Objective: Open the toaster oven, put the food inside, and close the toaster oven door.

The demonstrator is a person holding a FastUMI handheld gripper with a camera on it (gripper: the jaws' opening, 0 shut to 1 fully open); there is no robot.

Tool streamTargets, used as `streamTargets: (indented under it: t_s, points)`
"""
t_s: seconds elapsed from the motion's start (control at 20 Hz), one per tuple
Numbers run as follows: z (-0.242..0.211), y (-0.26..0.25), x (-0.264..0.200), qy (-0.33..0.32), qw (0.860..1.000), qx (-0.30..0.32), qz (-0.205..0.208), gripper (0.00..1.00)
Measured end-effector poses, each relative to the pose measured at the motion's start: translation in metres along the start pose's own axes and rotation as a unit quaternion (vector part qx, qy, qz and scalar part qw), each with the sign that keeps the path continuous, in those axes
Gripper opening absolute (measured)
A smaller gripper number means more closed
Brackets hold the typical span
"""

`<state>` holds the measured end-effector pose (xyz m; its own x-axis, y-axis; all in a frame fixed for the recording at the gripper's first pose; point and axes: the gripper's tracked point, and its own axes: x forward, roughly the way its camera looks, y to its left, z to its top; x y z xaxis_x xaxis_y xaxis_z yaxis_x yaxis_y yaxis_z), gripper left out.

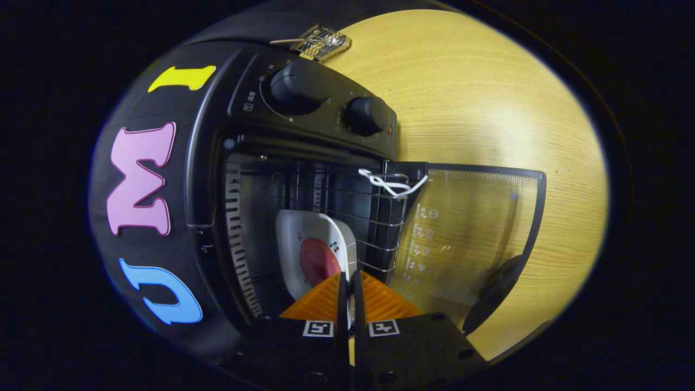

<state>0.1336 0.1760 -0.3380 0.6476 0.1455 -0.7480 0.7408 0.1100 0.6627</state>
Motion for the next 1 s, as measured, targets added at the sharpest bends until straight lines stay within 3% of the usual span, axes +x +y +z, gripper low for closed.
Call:
streamTargets:
  t_s: [0.1,0.15,0.4,0.5,0.65,0.75,0.9,1.0]
  points:
    - [-0.003,-0.001,0.0,0.011,1.0,0.002,0.004,0.14]
    - [-0.006,-0.003,-0.006,0.017,1.0,-0.001,0.003,0.22]
    - [-0.018,-0.01,-0.026,0.056,0.998,-0.041,0.006,0.87]
    - [-0.022,-0.019,-0.042,0.069,0.994,-0.085,0.007,0.97]
    - [-0.027,-0.027,-0.066,0.091,0.981,-0.17,0.033,0.97]
    - [-0.03,-0.036,-0.084,0.101,0.963,-0.245,0.044,0.97]
    - [-0.032,-0.062,-0.106,0.104,0.928,-0.356,0.044,0.98]
    - [-0.033,-0.088,-0.113,0.098,0.894,-0.436,0.026,0.99]
